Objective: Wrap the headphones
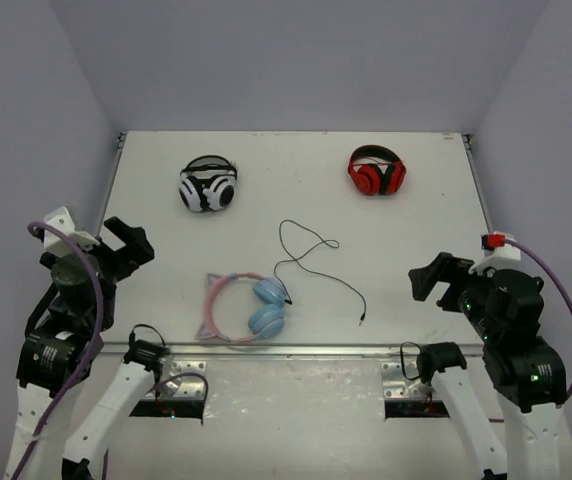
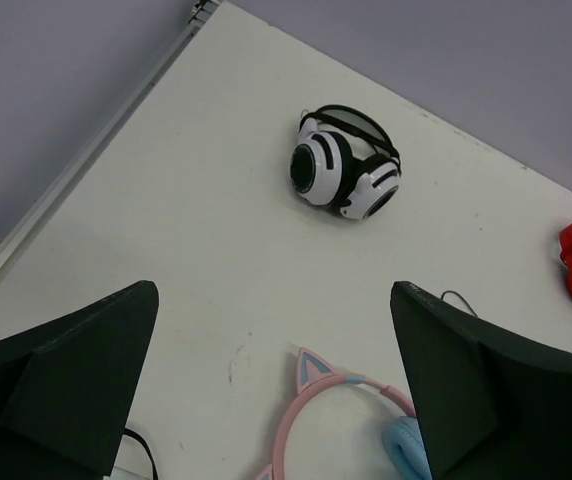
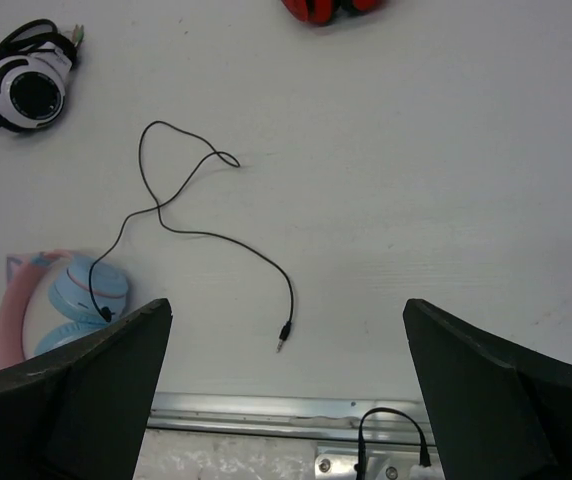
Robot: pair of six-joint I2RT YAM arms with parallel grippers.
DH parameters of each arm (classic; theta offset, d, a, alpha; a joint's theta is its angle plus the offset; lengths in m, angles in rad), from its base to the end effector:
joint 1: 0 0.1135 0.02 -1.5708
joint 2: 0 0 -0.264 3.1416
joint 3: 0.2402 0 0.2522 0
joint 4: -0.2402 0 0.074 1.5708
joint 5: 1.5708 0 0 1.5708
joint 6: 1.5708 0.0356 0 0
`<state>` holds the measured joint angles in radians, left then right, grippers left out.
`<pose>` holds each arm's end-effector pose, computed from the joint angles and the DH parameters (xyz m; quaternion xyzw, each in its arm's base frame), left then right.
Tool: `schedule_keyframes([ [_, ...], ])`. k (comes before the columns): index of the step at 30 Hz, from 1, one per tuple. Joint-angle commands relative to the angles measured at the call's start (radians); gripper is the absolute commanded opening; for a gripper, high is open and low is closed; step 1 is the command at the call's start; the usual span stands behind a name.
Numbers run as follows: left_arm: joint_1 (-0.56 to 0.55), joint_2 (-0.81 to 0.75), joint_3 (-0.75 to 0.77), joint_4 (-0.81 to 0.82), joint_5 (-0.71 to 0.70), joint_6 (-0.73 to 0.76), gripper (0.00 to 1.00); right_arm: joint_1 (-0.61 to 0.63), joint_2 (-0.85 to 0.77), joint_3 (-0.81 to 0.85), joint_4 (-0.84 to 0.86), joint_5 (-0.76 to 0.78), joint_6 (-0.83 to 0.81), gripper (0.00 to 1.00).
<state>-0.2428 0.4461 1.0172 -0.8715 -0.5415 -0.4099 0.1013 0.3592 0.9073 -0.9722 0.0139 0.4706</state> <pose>0.0581 0.0045 0.3794 -0.2229 0.7597 0.0206 0.6106 0.0503 0.0046 0.3401 0.1580 0.8251 0.1474 0.5221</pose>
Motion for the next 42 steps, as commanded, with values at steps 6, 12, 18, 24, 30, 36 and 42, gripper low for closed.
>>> schedule_keyframes([
  [6,-0.007,0.189,-0.011,-0.003,0.236,0.029,1.00,0.005,-0.035,-0.031,0.088,-0.009,-0.009,0.99],
  [12,-0.007,0.529,-0.098,0.112,0.526,0.026,1.00,0.005,0.116,-0.053,0.190,-0.190,-0.023,0.99],
  [18,-0.007,0.833,-0.146,0.138,0.445,-0.050,1.00,0.005,0.199,-0.064,0.236,-0.288,-0.049,0.99],
  [24,-0.033,0.913,-0.195,0.161,0.548,-0.153,0.92,0.005,0.219,-0.056,0.260,-0.284,-0.063,0.99],
  [30,-0.108,1.041,-0.247,0.134,0.454,-0.322,0.76,0.006,0.213,-0.048,0.306,-0.321,-0.053,0.99],
  [36,-0.253,1.201,-0.272,0.222,0.414,-0.415,0.38,0.005,0.230,-0.030,0.303,-0.318,-0.063,0.99],
  [42,-0.308,1.275,-0.152,0.230,0.307,-0.441,0.21,0.005,0.224,-0.053,0.311,-0.312,-0.059,0.99],
])
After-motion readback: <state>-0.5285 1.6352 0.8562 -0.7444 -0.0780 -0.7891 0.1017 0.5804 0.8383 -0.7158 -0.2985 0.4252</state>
